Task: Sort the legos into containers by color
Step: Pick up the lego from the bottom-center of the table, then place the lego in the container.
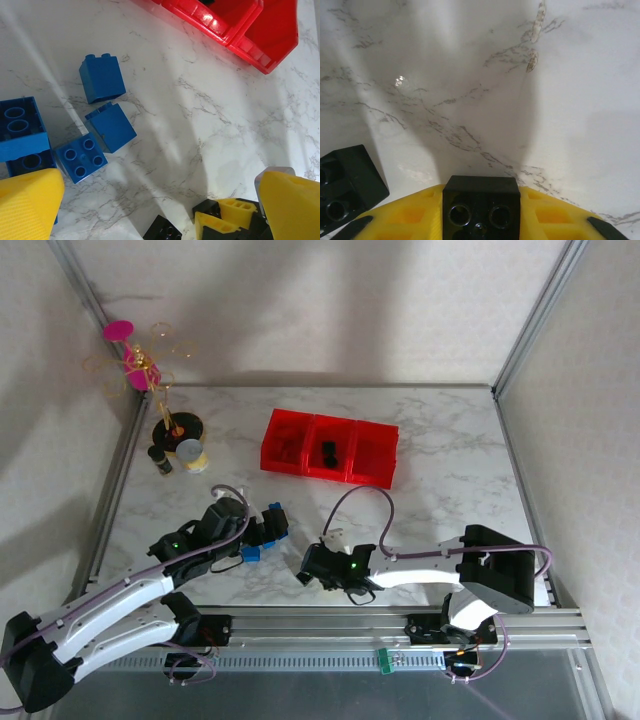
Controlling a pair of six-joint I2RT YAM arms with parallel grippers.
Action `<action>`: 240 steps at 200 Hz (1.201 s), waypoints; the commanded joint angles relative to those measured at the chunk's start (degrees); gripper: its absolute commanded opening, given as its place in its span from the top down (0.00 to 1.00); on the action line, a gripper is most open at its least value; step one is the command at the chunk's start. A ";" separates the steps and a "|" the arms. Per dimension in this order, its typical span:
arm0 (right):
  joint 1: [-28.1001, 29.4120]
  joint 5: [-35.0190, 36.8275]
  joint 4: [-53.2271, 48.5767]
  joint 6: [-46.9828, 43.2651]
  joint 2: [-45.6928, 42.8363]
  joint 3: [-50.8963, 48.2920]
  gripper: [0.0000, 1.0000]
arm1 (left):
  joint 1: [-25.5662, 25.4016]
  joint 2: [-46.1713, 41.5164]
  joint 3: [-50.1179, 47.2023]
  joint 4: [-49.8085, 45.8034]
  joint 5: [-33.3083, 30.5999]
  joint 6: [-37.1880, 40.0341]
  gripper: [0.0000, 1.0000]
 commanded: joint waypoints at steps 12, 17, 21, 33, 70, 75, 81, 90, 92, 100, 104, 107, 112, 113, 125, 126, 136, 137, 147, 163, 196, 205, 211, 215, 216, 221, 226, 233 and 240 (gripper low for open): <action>-2.50 2.88 -1.51 -1.57 -3.78 4.22 0.68 | -0.58 0.69 2.95 0.67 -3.82 0.78 0.01; -3.39 2.84 -1.64 -2.09 -4.10 4.74 0.68 | -0.59 0.87 3.28 0.50 -4.33 0.89 0.00; -4.16 2.88 -1.69 -2.61 -4.34 5.23 0.68 | -0.58 1.04 3.64 0.43 -4.73 0.94 0.00; -6.39 3.20 -1.45 -4.50 -4.83 6.78 0.67 | -0.58 1.54 4.68 0.43 -5.86 1.21 0.00; -13.98 5.22 1.10 -10.85 -3.75 12.09 0.67 | -0.43 3.50 8.28 1.18 -8.94 2.40 0.00; -15.10 5.17 1.41 -11.48 -3.24 12.86 0.67 | -0.39 3.84 8.77 1.28 -9.21 2.56 0.00; -16.38 5.40 2.02 -12.45 -2.41 13.78 0.67 | -0.32 4.23 9.41 1.58 -9.54 2.83 0.00; -18.11 6.08 3.37 -14.29 -1.15 15.30 0.67 | -0.28 4.72 10.27 1.79 -10.33 3.12 0.01; -18.42 6.23 3.62 -14.63 -0.88 15.72 0.67 | -0.24 4.80 10.45 1.83 -10.55 3.17 0.00; -19.62 6.57 4.45 -15.69 0.11 16.94 0.67 | -0.02 5.24 11.01 1.92 -11.22 3.29 0.00; -20.57 6.51 5.39 -16.36 0.84 17.58 0.67 | 0.17 5.41 11.31 2.03 -11.42 3.43 0.00; -21.11 6.42 6.02 -16.79 1.24 17.99 0.67 | 0.32 5.53 11.48 2.18 -11.39 3.55 0.00; -22.12 5.93 7.03 -17.42 2.00 18.74 0.67 | 0.59 5.77 11.76 2.32 -11.39 3.69 0.00; -22.36 5.86 7.23 -17.51 2.18 18.86 0.67 | 0.66 5.79 11.80 2.37 -11.43 3.71 0.00; -24.35 4.66 9.44 -19.46 4.38 20.97 0.67 | 1.53 6.46 12.29 2.87 -11.39 3.80 0.00; -24.53 4.65 9.67 -19.68 4.60 21.12 0.67 | 1.57 6.49 12.29 2.96 -11.34 3.85 0.00; -25.79 4.88 11.31 -21.74 7.01 22.97 0.67 | 2.20 6.85 12.40 3.79 -11.18 4.19 0.00; -25.86 4.93 11.48 -21.92 7.27 23.22 0.67 | 2.30 6.95 12.48 3.85 -11.15 4.22 0.00; -27.25 5.17 12.06 -23.50 10.12 25.76 0.67 | 3.11 7.44 12.80 4.19 -10.89 4.38 0.00; -29.55 4.20 12.10 -25.29 14.80 30.34 0.67 | 4.60 8.37 13.56 4.39 -10.52 4.77 0.00; -33.05 2.10 14.00 -27.93 22.28 36.57 0.67 | 6.77 9.90 13.87 5.15 -10.07 5.21 0.00; -33.84 1.92 14.00 -28.24 24.14 38.37 0.66 | 7.19 10.27 14.10 5.25 -9.82 5.42 0.00; -34.26 1.83 13.85 -28.64 25.42 39.55 0.66 | 7.38 10.64 14.22 5.19 -9.67 5.56 0.00; -34.55 1.83 13.81 -28.85 26.23 40.34 0.66 | 7.48 10.80 14.27 5.15 -9.64 5.57 0.00; -34.64 1.79 13.78 -28.90 26.42 40.52 0.66 | 7.54 10.86 14.29 5.15 -9.68 5.61 0.01; -34.93 1.83 13.67 -29.23 27.31 41.56 0.66 | 7.66 11.05 14.39 5.22 -9.54 5.71 0.00; -35.26 1.87 13.52 -29.56 28.17 42.45 0.65 | 7.81 11.30 14.47 5.12 -9.47 5.78 0.00; -35.34 2.12 13.47 -30.10 29.33 43.68 0.64 | 7.94 11.52 14.58 5.07 -9.39 5.91 0.00; -35.34 2.54 13.33 -30.49 30.43 44.79 0.62 | 8.11 11.71 14.62 5.07 -9.29 6.01 0.00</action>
